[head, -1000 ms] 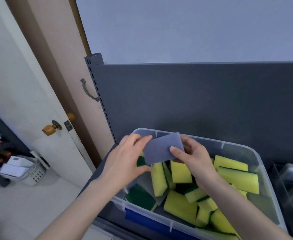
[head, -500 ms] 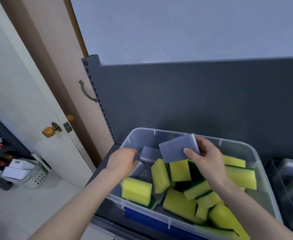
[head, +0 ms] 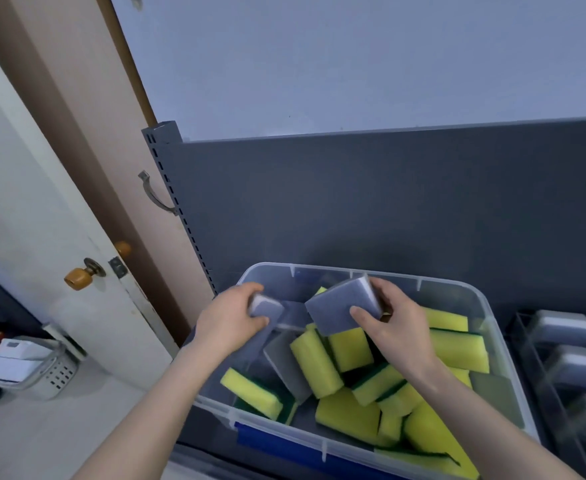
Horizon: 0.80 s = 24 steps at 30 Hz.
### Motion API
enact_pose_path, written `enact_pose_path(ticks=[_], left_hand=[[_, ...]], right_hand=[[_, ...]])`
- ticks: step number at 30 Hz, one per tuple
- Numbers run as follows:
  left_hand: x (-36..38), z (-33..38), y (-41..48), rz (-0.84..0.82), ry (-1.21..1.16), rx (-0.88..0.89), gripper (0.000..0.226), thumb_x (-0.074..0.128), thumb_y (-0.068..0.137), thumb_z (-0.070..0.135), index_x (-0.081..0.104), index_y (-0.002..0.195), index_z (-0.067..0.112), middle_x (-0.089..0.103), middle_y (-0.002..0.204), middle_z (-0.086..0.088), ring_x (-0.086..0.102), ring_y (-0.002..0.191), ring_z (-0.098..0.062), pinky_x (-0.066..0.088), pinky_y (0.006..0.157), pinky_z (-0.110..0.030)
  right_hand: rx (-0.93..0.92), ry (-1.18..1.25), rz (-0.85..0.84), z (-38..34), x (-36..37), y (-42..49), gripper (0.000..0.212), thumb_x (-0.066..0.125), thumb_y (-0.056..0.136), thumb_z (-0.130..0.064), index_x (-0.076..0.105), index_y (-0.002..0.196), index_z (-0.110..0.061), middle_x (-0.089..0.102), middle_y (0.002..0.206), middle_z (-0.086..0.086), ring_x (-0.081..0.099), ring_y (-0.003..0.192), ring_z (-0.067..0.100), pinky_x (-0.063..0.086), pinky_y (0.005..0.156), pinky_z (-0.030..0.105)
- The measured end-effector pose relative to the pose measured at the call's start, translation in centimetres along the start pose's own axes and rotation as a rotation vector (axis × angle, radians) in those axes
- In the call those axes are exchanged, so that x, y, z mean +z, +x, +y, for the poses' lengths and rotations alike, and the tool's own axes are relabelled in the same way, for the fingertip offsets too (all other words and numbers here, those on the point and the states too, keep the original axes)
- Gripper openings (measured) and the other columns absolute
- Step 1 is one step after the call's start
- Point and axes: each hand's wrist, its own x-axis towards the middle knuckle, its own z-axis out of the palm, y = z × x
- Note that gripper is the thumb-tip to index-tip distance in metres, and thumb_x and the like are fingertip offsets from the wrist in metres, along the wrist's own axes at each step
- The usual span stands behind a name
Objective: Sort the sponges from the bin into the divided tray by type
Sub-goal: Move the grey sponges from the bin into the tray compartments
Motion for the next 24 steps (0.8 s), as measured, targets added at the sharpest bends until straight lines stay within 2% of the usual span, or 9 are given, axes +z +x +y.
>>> enact_pose_path(ticks=[5, 8, 9, 12, 13, 17, 20, 24], left_hand=[[-1.4, 0.6, -3.2, 0.198, -0.496, 0.005, 0.047, 0.078, 0.075, 0.02, 0.06, 0.117, 0.031, 0.064, 0.107, 0.008, 0.06, 0.095, -0.013, 0.048, 0.077, -0.028], [-1.2, 1.8, -5.3, 0.284, -0.681, 0.0, 0.046, 0.078, 0.075, 0.014, 0.061, 0.113, 0.034, 0.064, 0.104, 0.016, 0.059, 0.095, -0.005, 0.047, 0.073, -0.019], [-1.1, 2.4, -5.9, 0.31, -0.719, 0.005, 0.046, 0.078, 0.076, 0.013, 0.06, 0.111, 0.036, 0.062, 0.104, 0.019, 0.059, 0.096, -0.003, 0.048, 0.074, -0.019], [-1.1, 4.4, -7.2, 0.384, -0.794, 0.039, 0.046, 0.076, 0.076, 0.012, 0.057, 0.108, 0.04, 0.059, 0.101, 0.026, 0.056, 0.096, 0.005, 0.048, 0.076, -0.019], [-1.0, 5.1, -7.5, 0.398, -0.826, 0.044, 0.046, 0.076, 0.077, 0.012, 0.057, 0.108, 0.04, 0.059, 0.1, 0.025, 0.055, 0.095, 0.007, 0.048, 0.076, -0.018], [0.2, 7.8, -8.2, 0.389, -0.924, 0.078, 0.046, 0.076, 0.077, 0.013, 0.057, 0.108, 0.041, 0.062, 0.102, 0.019, 0.059, 0.095, 0.002, 0.05, 0.078, -0.024], [1.2, 10.0, -8.6, 0.333, -0.968, 0.135, 0.047, 0.076, 0.077, 0.014, 0.056, 0.108, 0.044, 0.063, 0.105, 0.02, 0.059, 0.097, 0.001, 0.049, 0.079, -0.022], [2.3, 13.3, -9.3, 0.255, -1.013, 0.199, 0.047, 0.076, 0.077, 0.013, 0.057, 0.111, 0.04, 0.064, 0.106, 0.018, 0.06, 0.097, 0.0, 0.046, 0.075, -0.015]], right_hand=[[-0.047, -0.08, -0.042, -0.9, -0.3, -0.3, 0.051, 0.074, 0.076, -0.025, 0.056, 0.124, -0.021, 0.064, 0.105, -0.014, 0.061, 0.096, 0.007, 0.045, 0.083, 0.017], [-0.044, -0.066, -0.032, -1.8, -1.2, -0.4, 0.052, 0.075, 0.076, -0.021, 0.058, 0.125, -0.022, 0.063, 0.105, -0.017, 0.059, 0.097, 0.002, 0.038, 0.079, 0.002], [-0.047, -0.07, -0.03, -2.2, -1.6, -0.6, 0.052, 0.075, 0.076, -0.02, 0.058, 0.124, -0.023, 0.063, 0.104, -0.018, 0.058, 0.096, 0.0, 0.038, 0.079, 0.0], [-0.052, -0.088, -0.011, -3.1, -3.1, -1.8, 0.054, 0.075, 0.076, -0.017, 0.057, 0.126, -0.024, 0.064, 0.11, -0.015, 0.059, 0.1, 0.003, 0.044, 0.086, 0.013], [-0.034, -0.082, 0.013, -3.3, -3.6, -2.5, 0.054, 0.074, 0.077, -0.016, 0.057, 0.127, -0.023, 0.064, 0.11, -0.015, 0.058, 0.101, 0.003, 0.043, 0.085, 0.014], [0.04, -0.066, 0.183, -3.1, -5.8, -5.4, 0.053, 0.074, 0.076, -0.015, 0.058, 0.126, -0.022, 0.062, 0.106, -0.016, 0.058, 0.098, 0.005, 0.042, 0.082, 0.016], [0.069, -0.104, 0.296, -2.3, -7.7, -7.3, 0.05, 0.075, 0.074, -0.015, 0.061, 0.12, -0.025, 0.058, 0.097, -0.03, 0.055, 0.091, -0.003, 0.039, 0.076, 0.005], [0.14, -0.104, 0.415, -1.1, -11.0, -9.7, 0.049, 0.075, 0.074, -0.016, 0.06, 0.119, -0.027, 0.062, 0.101, -0.022, 0.057, 0.093, -0.002, 0.038, 0.077, -0.002]])
